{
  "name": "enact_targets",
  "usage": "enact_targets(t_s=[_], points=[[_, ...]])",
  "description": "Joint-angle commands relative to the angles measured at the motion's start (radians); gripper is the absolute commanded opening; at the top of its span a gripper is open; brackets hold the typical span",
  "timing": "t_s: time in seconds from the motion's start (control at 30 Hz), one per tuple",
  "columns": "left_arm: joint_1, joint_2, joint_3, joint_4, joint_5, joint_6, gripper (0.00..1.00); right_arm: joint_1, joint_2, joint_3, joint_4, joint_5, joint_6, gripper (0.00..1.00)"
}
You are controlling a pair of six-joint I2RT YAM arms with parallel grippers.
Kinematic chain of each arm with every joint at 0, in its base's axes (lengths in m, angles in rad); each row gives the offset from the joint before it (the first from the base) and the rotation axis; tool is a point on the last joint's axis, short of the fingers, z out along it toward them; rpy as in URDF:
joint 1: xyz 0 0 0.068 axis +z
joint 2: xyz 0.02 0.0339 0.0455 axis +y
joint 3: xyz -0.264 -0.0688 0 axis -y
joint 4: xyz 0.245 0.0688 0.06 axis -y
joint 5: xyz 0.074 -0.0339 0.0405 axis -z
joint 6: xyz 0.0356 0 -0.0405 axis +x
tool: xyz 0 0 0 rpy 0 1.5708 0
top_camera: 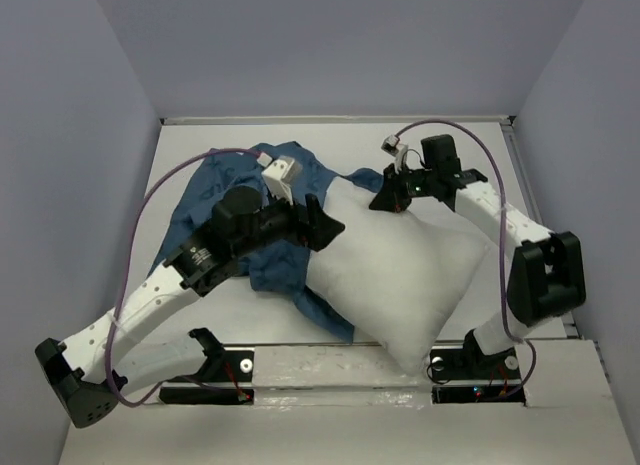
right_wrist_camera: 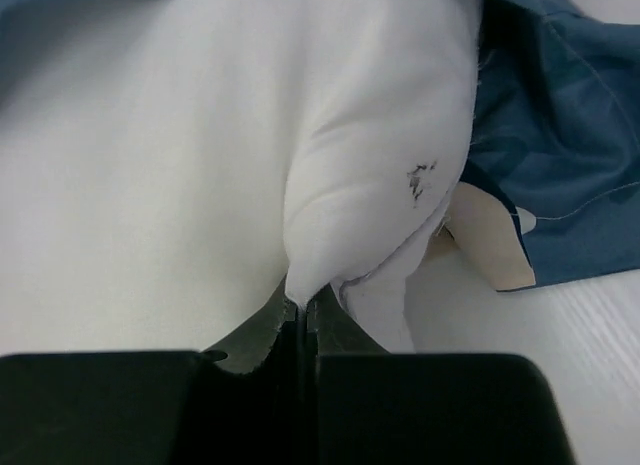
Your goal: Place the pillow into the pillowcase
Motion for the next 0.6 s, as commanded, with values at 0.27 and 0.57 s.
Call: enact_targets(t_s=[0.27, 0.57], points=[[0.042, 0.570, 0.665, -0.287, -0.431, 0.330, 0.83, 0.134, -0.521, -0.541, 0.623, 0.477, 0.513, 0.00], [0.039, 0.803, 0.797, -0.279, -0.395, 0.486, 0.83, 0.163, -0.583, -0.598, 0.626, 0.490, 0.511, 0.00]])
